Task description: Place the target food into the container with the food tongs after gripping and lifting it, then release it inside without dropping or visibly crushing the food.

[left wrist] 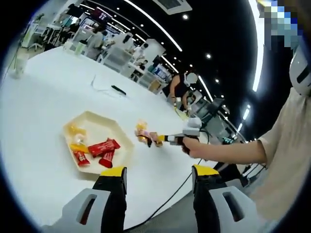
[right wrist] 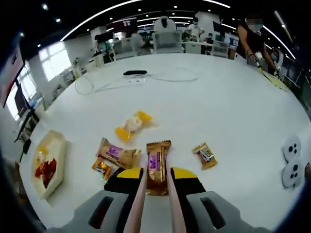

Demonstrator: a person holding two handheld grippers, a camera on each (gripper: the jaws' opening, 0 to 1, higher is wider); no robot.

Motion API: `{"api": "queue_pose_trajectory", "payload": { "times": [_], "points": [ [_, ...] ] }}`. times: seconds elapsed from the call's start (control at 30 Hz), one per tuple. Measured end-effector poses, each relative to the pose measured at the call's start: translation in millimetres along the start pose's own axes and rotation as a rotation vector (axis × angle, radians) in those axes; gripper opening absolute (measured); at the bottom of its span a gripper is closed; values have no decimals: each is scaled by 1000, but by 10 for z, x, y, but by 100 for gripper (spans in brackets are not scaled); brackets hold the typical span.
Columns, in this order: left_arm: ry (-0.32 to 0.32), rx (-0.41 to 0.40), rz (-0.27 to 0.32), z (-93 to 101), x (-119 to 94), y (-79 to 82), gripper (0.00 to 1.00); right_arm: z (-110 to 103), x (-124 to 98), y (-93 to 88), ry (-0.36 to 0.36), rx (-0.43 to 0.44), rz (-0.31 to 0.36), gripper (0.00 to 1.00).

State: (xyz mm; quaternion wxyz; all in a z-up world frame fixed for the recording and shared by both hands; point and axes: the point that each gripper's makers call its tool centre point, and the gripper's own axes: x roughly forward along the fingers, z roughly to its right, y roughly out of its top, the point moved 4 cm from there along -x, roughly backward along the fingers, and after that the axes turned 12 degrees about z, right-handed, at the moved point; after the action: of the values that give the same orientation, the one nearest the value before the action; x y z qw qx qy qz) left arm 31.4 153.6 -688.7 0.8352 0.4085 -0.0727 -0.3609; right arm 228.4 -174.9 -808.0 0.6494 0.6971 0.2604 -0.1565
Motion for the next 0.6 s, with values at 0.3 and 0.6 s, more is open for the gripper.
{"api": "queue_pose_trajectory", "payload": {
  "times": [0.3, 0.6],
  "points": [
    [2, 20, 17, 16, -13, 85, 53, 34, -200, 149, 19, 16, 48, 21],
    [-13, 43, 44, 148, -78, 136, 53, -50, -517, 371, 52, 28, 119, 21]
  ]
}}
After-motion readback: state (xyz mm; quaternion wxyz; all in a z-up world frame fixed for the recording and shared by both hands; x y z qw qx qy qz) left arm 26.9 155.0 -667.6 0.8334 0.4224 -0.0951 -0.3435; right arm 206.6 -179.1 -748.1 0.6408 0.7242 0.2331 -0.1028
